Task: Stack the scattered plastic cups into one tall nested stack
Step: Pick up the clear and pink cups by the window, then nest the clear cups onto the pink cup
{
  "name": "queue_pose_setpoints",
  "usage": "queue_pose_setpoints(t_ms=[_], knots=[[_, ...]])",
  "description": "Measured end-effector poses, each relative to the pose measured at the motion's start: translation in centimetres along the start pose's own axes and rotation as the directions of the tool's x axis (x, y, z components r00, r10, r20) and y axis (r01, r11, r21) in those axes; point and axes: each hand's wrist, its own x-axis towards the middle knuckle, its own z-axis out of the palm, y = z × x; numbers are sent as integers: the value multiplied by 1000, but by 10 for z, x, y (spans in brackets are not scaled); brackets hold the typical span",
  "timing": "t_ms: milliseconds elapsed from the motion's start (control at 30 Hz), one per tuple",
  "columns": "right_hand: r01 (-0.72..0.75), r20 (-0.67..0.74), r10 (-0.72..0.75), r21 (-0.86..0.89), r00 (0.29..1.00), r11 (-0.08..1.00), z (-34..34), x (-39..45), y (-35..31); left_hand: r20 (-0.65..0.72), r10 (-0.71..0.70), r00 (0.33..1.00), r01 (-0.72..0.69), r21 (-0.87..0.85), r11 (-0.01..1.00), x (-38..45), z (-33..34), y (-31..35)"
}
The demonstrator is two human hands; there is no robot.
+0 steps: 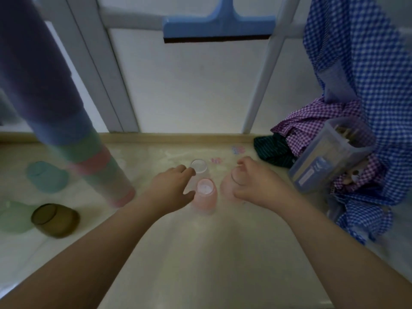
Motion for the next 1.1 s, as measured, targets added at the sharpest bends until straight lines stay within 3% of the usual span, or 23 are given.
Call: queue_pose_setpoints(t_ms=[267,467,767,967,1100], knots=[[166,-43,-167,-26,985,986,-1,12,-56,-64,-56,996,58,27,998,-21,-23,-17],[172,98,-166,-61,981,983,34,26,-55,-61,-110,992,111,11,994,-36,-22,-34],[172,122,-172,6,978,985,34,30,-34,-96,-105,990,102,-38,994,-28,-24,-32],[-11,14,12,-48,1000,999,13,30,23,-162,-28,986,17,-68,998,3,-36,-5],[-143,14,145,-78,989,987,7,43,63,-191,-1,982,-17,-95,995,23,-34,13]])
